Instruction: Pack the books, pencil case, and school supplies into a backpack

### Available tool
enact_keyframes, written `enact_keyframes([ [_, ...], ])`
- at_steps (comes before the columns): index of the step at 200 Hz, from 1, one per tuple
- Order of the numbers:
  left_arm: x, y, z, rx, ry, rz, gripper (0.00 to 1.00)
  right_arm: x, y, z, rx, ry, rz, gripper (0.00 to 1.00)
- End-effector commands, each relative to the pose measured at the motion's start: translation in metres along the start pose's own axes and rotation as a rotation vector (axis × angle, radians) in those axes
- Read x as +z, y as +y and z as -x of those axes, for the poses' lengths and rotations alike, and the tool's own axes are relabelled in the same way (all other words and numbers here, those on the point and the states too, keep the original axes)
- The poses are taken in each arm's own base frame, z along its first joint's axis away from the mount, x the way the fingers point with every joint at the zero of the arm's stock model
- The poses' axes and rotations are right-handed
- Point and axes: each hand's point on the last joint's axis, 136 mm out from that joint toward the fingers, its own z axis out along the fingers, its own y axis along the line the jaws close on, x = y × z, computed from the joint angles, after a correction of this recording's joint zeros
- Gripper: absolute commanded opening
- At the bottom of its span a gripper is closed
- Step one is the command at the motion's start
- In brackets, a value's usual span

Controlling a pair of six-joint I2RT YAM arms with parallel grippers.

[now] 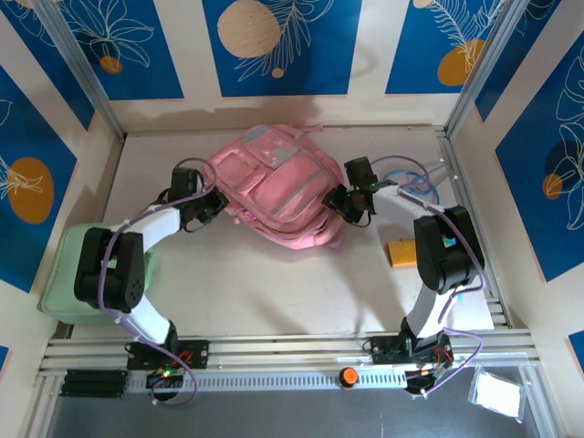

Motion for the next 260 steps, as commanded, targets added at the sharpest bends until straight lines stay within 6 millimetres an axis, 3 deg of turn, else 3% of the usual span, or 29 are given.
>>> enact_keyframes([
  [1,-0.014,-0.037,-0.017,0.076,0.063,-0.117,0.0,0.005,0.005,0.027,-0.066,-0.037,-0.018,0.48],
  [16,-0.013,-0.042,-0.024,0.074,0.072,-0.126,0.0,-0.001,0.01,0.04,-0.037,-0.026,-0.018,0.48],
  [39,-0.011,-0.05,-0.025,0.057,0.049,-0.156,0.0,-0.022,0.024,0.039,-0.068,-0.035,-0.005,0.52],
  [71,-0.007,-0.067,-0.024,0.037,0.028,-0.207,0.0,-0.058,0.004,0.035,-0.09,-0.111,-0.122,0.6],
  [87,-0.004,-0.076,-0.024,0.036,0.028,-0.226,0.0,-0.074,-0.003,0.027,-0.115,-0.132,-0.167,0.61],
  [101,-0.002,-0.082,-0.026,0.03,0.023,-0.235,0.0,-0.086,0.005,0.015,-0.17,-0.143,-0.165,0.61],
  [123,0.002,-0.087,-0.026,0.011,-0.003,-0.244,0.0,-0.093,0.041,-0.021,-0.296,-0.125,-0.081,0.58],
  [161,0.006,-0.101,-0.03,-0.011,-0.008,-0.28,0.0,-0.073,0.109,-0.106,-0.465,-0.045,0.112,0.49],
  [189,0.007,-0.107,-0.035,-0.005,0.009,-0.292,0.0,-0.048,0.133,-0.141,-0.554,-0.009,0.13,0.42],
  [224,0.005,-0.11,-0.037,-0.001,0.018,-0.3,0.0,-0.019,0.143,-0.151,-0.622,-0.003,0.09,0.32],
  [260,0.002,-0.112,-0.038,0.002,0.019,-0.308,0.0,0.002,0.149,-0.14,-0.629,-0.035,0.063,0.27],
])
